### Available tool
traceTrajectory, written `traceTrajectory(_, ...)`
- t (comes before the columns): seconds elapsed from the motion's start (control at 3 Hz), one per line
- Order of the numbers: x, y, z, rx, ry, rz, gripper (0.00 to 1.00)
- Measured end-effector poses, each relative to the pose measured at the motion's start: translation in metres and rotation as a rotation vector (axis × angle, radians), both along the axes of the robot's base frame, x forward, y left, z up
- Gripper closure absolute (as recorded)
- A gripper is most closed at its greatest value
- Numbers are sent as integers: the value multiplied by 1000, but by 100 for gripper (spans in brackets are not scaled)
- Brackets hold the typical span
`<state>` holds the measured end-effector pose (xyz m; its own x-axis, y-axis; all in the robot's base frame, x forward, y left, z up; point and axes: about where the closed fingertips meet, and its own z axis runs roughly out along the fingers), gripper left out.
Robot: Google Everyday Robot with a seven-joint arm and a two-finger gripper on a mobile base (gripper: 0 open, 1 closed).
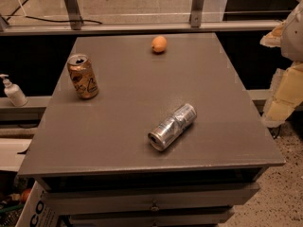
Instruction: Place redbull can upright
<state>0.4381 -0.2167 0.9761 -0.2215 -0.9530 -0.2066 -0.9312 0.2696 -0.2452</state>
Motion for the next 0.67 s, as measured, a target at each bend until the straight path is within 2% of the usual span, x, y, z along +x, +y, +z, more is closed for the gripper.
traceTrajectory(0.33, 1, 3, 0, 5, -11, 11, 0)
traceTrajectory(0.67, -2, 18, -8, 31, -12, 67, 0)
